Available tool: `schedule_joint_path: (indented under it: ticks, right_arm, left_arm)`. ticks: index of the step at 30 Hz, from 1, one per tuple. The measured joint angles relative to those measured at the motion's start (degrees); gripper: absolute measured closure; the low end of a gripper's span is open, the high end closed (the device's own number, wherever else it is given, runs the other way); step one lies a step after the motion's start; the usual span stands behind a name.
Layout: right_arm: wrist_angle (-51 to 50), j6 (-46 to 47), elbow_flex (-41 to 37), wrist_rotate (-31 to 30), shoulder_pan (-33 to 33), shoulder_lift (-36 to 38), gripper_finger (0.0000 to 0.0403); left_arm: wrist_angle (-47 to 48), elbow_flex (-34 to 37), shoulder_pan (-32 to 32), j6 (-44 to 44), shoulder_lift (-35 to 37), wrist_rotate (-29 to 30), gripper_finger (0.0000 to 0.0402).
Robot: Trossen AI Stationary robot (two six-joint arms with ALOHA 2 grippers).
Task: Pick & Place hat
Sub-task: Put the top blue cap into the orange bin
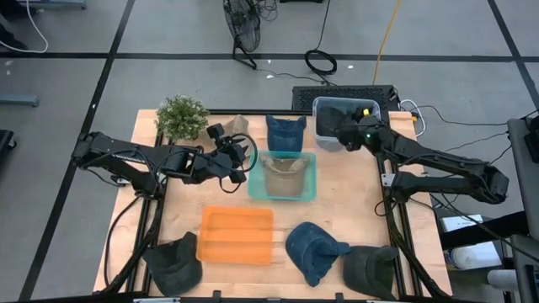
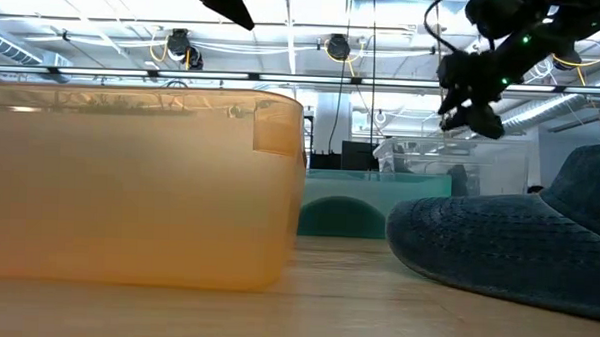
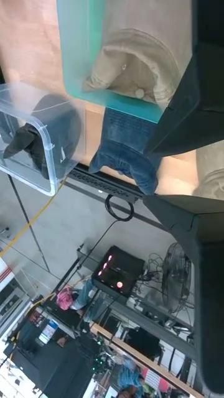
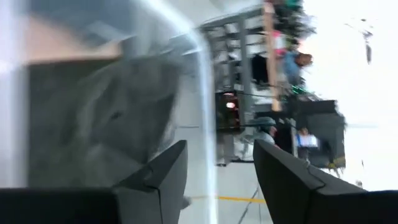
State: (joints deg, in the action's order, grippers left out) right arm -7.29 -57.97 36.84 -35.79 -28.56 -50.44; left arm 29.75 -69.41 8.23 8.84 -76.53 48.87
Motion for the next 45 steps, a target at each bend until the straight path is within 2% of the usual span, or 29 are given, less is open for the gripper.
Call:
schedule_joint_path:
  ticks: [3, 9, 13, 15, 20, 25, 29, 34, 38, 41, 43, 45]
  right_arm:
    - [5.16, 5.58, 0.00, -0.27, 0.79, 1.20, 0.0231]
    - [8.89, 27.84, 0.02, 0.59, 3.70, 2.43, 0.0249]
    - [7.66, 41.36, 0.00, 8.21, 5.96, 1.96, 0.0254]
    - [8.49, 49.08, 0.02, 12.12, 7.11, 1.25, 0.0254]
    - [9.25, 61.73, 0.02, 23.06, 9.70, -0.72, 0.0255]
    - [8.75, 62.35, 0.02, 29.94, 12.40, -2.80, 0.0252]
    - [7.58, 61.39, -0.21, 31.61, 14.35, -3.70, 0.0251]
    - [5.99, 60.29, -0.37, 34.43, 16.21, -3.69, 0.0255]
    - [5.93, 59.86, -0.37, 36.08, 17.26, -3.69, 0.0256]
    - [5.94, 59.60, -0.37, 36.02, 17.42, -3.69, 0.0256]
    - [5.96, 59.56, -0.37, 36.00, 17.42, -3.69, 0.0257]
    - [6.16, 60.10, -0.37, 35.98, 17.42, -3.69, 0.0259]
  left_arm:
    - [-0.01, 0.00, 0.00, -0.04, 0.00, 0.01, 0.0282]
    - [-0.01, 0.00, 0.00, -0.35, 0.00, 0.02, 0.0282]
    - [-0.20, 0.00, 0.00, -0.39, 0.00, -0.05, 0.0282]
    - [-1.59, -0.02, -0.25, 0.12, 0.00, -2.05, 0.0282]
    - [-6.65, 0.46, -1.82, 2.29, -0.04, -14.72, 0.0282]
    - [-18.07, 5.96, -4.27, 6.19, -0.11, -28.58, 0.0282]
    - [-26.09, 9.50, -7.72, 5.73, 0.17, -37.36, 0.0282]
    - [-30.79, 11.42, -12.52, 3.15, 0.15, -49.77, 0.0282]
    - [-33.93, 11.45, -14.59, -1.13, 0.15, -64.38, 0.0282]
    - [-36.18, 11.45, -14.32, -1.17, -0.14, -75.85, 0.0282]
    - [-35.78, 11.45, -13.45, -0.37, -0.24, -77.79, 0.0282]
    - [-34.96, 11.45, -12.63, -0.69, -0.26, -74.24, 0.0282]
